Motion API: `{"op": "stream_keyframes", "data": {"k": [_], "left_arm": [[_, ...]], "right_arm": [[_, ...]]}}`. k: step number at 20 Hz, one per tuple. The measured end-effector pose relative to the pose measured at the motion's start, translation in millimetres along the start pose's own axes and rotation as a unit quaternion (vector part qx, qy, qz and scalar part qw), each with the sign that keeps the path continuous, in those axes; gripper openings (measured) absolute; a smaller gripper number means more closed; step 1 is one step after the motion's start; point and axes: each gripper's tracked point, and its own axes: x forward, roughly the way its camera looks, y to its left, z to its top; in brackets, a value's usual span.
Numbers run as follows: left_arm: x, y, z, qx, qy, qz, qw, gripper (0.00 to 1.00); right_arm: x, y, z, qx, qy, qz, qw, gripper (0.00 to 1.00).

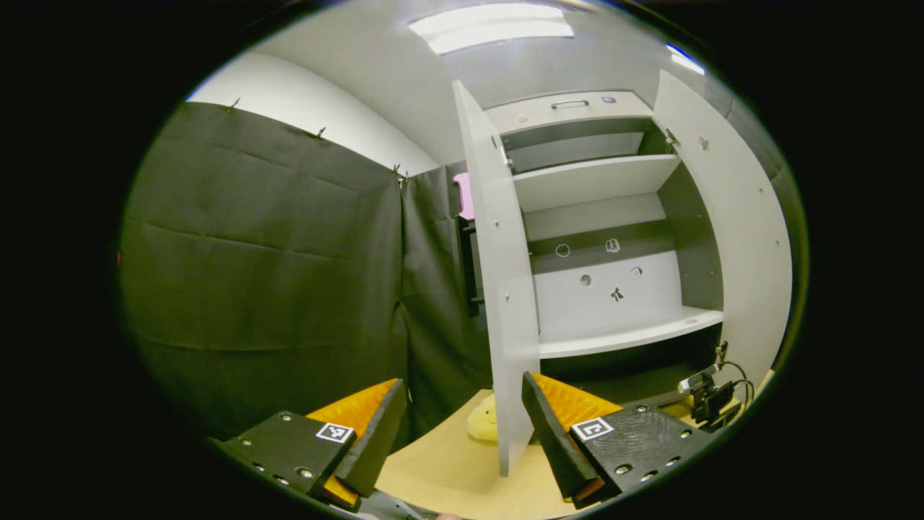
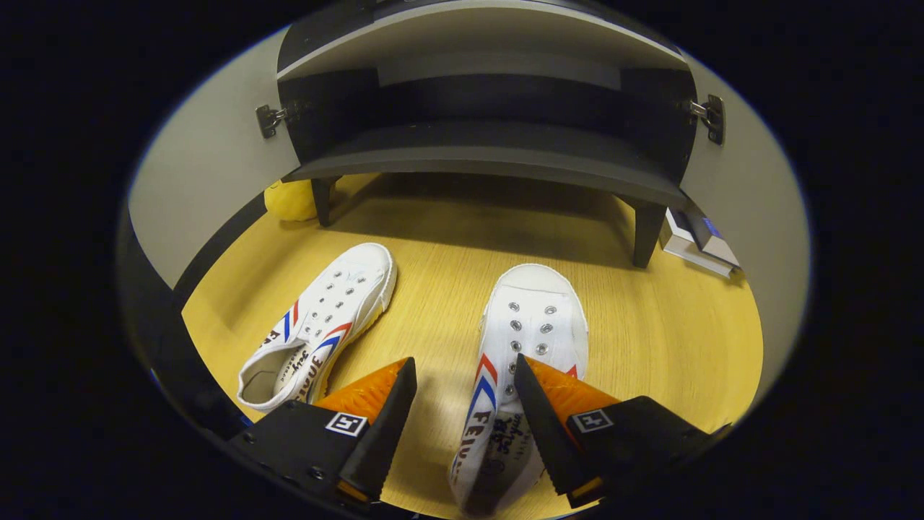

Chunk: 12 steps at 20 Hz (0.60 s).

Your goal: Grab one shoe with the right hand and put it into the shoe cabinet, grab the other shoe with the left hand and put it into the shoe cabinet; then close the right door with the right hand and the left door with the left hand.

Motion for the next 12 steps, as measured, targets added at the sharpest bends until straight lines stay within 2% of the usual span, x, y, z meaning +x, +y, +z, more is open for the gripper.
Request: {"op": "stream_keyframes", "data": {"k": [1,2,3,4,5,6,7,8,9,10,11,12], "left_arm": [[0,-1,0,0.0,0.0,0.0,1.0,0.94],[1,0,0,0.0,0.001,0.001,1.0,0.93],[0,-1,-1,0.0,0.002,0.001,1.0,0.93],[-1,0,-1,-0.001,0.004,0.002,1.0,0.93],[-1,0,-1,-0.002,0.003,0.002,1.0,0.93],[-1,0,-1,-0.004,0.003,0.003,1.0,0.94],[-1,0,-1,-0.005,0.002,0.003,1.0,0.94],[-1,-1,0,-0.006,0.001,0.002,1.0,0.94],[-1,-3,0,-0.006,0.0,0.0,1.0,0.94],[-1,-4,0,-0.006,0.0,-0.001,1.0,0.94],[-2,-5,0,-0.006,-0.001,-0.003,1.0,0.93],[-2,-7,1,-0.006,-0.001,-0.005,1.0,0.93]], "right_arm": [[3,-4,-2,0.001,0.006,-0.008,1.0,0.88],[7,-5,-4,0.0,0.016,-0.015,1.0,0.79],[8,-5,-2,0.003,0.014,-0.019,1.0,0.77],[10,-8,-3,0.0,0.019,-0.028,0.999,0.67],[13,-17,-6,-0.007,0.017,-0.047,0.999,0.72],[5,-19,-3,-0.004,0.017,-0.056,0.998,0.53],[11,-18,-4,0.003,0.017,-0.055,0.998,0.49],[10,-19,-4,0.004,0.018,-0.052,0.998,0.31],[4,-22,3,0.011,0.016,-0.054,0.998,0.38],[8,-20,-3,0.023,0.016,-0.048,0.998,0.22],[9,-21,-3,0.031,0.013,-0.043,0.998,0.22],[22,-19,-1,0.045,0.008,-0.039,0.998,0.07]]}}
